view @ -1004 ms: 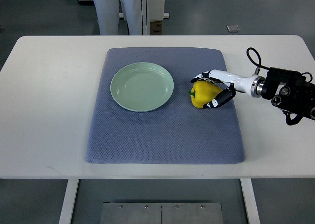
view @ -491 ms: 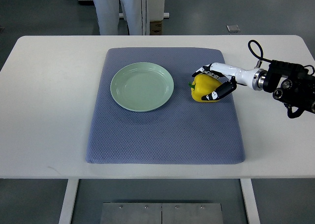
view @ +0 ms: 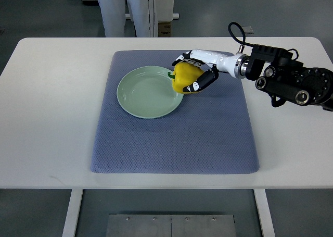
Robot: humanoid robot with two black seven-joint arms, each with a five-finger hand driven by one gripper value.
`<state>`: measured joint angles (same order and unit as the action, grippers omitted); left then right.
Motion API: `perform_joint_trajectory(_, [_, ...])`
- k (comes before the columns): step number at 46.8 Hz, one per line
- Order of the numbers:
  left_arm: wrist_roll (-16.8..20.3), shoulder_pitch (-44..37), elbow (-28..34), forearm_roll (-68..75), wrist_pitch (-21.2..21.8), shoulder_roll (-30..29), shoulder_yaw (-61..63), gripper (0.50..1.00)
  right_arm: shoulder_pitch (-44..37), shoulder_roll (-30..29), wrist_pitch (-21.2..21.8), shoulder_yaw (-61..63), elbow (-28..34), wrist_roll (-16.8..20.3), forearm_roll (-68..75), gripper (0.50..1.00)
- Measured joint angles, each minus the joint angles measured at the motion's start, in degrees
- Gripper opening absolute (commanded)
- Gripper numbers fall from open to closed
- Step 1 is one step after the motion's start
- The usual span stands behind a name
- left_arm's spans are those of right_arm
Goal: Place yellow pepper on plate with right hand
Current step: 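Carry the pepper with the right hand over the green plate, then lower the pepper onto the plate and open the right hand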
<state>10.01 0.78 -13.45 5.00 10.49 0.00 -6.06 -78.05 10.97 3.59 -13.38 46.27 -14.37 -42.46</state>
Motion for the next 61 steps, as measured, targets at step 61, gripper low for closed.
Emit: perform_joint_trajectory(61, [0.0,0.1,0.0,0.0,0.0,0.0,0.0,1.000,1.1,-11.0,0.8,1.9,-7.2,4.2,0.4,0.500])
